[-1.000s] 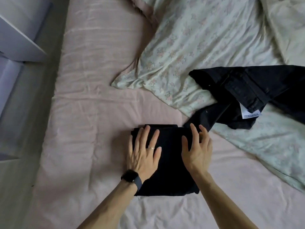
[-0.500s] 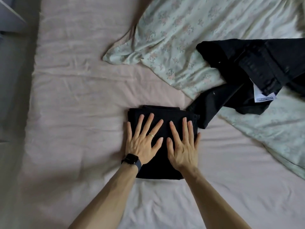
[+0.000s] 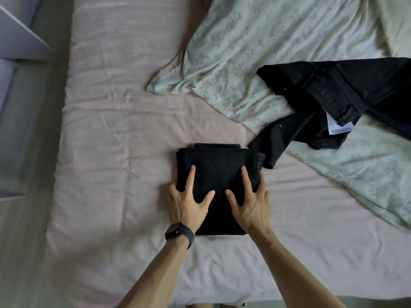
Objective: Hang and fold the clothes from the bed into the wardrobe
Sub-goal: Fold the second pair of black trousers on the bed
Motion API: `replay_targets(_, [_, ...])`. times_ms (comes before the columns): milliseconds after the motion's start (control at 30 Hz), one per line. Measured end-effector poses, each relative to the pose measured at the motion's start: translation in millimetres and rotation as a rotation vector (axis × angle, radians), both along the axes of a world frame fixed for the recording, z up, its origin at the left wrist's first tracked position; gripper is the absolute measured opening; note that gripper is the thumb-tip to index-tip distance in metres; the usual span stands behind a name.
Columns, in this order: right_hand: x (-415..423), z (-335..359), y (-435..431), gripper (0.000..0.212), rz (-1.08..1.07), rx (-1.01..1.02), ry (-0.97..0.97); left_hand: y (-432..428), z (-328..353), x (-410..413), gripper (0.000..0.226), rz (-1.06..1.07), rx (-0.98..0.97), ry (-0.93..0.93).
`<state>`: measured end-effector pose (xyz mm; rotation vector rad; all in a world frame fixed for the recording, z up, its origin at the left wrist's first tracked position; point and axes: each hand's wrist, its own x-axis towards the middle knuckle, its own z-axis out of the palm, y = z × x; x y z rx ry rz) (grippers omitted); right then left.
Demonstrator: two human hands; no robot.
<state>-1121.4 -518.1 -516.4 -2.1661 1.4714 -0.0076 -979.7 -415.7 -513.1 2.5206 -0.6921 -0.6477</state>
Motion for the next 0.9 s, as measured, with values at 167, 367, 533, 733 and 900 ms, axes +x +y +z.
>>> replay_targets(167, [9,-2,-2,0.078,0.01,0.002,0.07,-14,-13,11,0.104,-0.01,-0.016,0.031])
replay_targets(367, [10,9,6,0.075,0.063,-0.033,0.19,-3,-11,-3,0.104,-0.023,-0.019,0.015])
replay_targets(533, [-4,-6,-6,0.079,0.117,-0.038,0.023,6,-17,-8,0.095,-0.112,-0.002,-0.067])
replay_targets(733, [4,-2,5,0.066,0.215,-0.15,0.211,-2,2,-16,0.08,-0.251,0.212,-0.197])
replay_targets(900, [1,28,13,0.072,0.328,-0.178,0.305,3,35,-27,0.071,-0.311,0.322,-0.297])
